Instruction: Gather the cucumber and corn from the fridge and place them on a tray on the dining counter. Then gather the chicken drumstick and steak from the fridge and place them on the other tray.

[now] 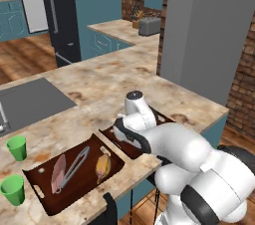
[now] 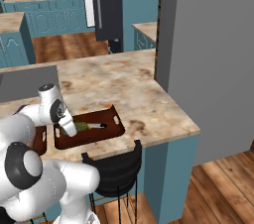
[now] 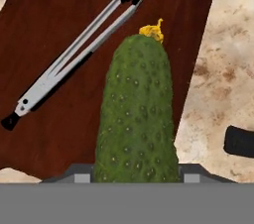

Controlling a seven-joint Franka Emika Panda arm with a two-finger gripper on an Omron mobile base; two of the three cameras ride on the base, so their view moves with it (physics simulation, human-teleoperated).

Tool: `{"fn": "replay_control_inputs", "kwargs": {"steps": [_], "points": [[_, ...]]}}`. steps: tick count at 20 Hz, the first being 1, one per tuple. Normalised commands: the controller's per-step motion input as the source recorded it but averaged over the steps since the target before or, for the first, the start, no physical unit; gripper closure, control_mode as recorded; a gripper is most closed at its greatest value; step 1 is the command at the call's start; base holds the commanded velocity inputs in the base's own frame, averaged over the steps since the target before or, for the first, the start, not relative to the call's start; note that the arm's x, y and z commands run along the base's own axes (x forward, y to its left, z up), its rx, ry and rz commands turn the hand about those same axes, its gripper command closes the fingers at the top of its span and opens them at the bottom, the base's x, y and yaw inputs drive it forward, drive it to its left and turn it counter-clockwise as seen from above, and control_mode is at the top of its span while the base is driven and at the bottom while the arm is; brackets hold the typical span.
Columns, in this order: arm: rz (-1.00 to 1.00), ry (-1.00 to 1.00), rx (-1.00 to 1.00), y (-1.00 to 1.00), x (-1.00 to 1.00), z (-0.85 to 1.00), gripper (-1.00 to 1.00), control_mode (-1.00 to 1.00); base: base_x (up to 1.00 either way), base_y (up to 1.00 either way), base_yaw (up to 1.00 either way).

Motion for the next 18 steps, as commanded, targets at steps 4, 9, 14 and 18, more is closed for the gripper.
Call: {"fn": "replay_control_inputs", "kwargs": {"steps": [4, 9, 14, 18], "points": [[-0.12, 0.14, 0.0, 0.12, 0.25, -0.37, 1.0, -1.0, 0.0, 0.0, 0.0], [-0.05, 0.1, 0.01, 0.0, 0.22, -0.35, 1.0, -1.0, 0.0, 0.0, 0.0], [-0.02, 0.06, 0.0, 0.0, 0.04, -0.33, 1.0, -1.0, 0.0, 0.0, 0.0], [0.0, 0.01, 0.01, -0.03, -0.04, -0.04, -1.0, -1.0, 0.0, 0.0, 0.0]]}}
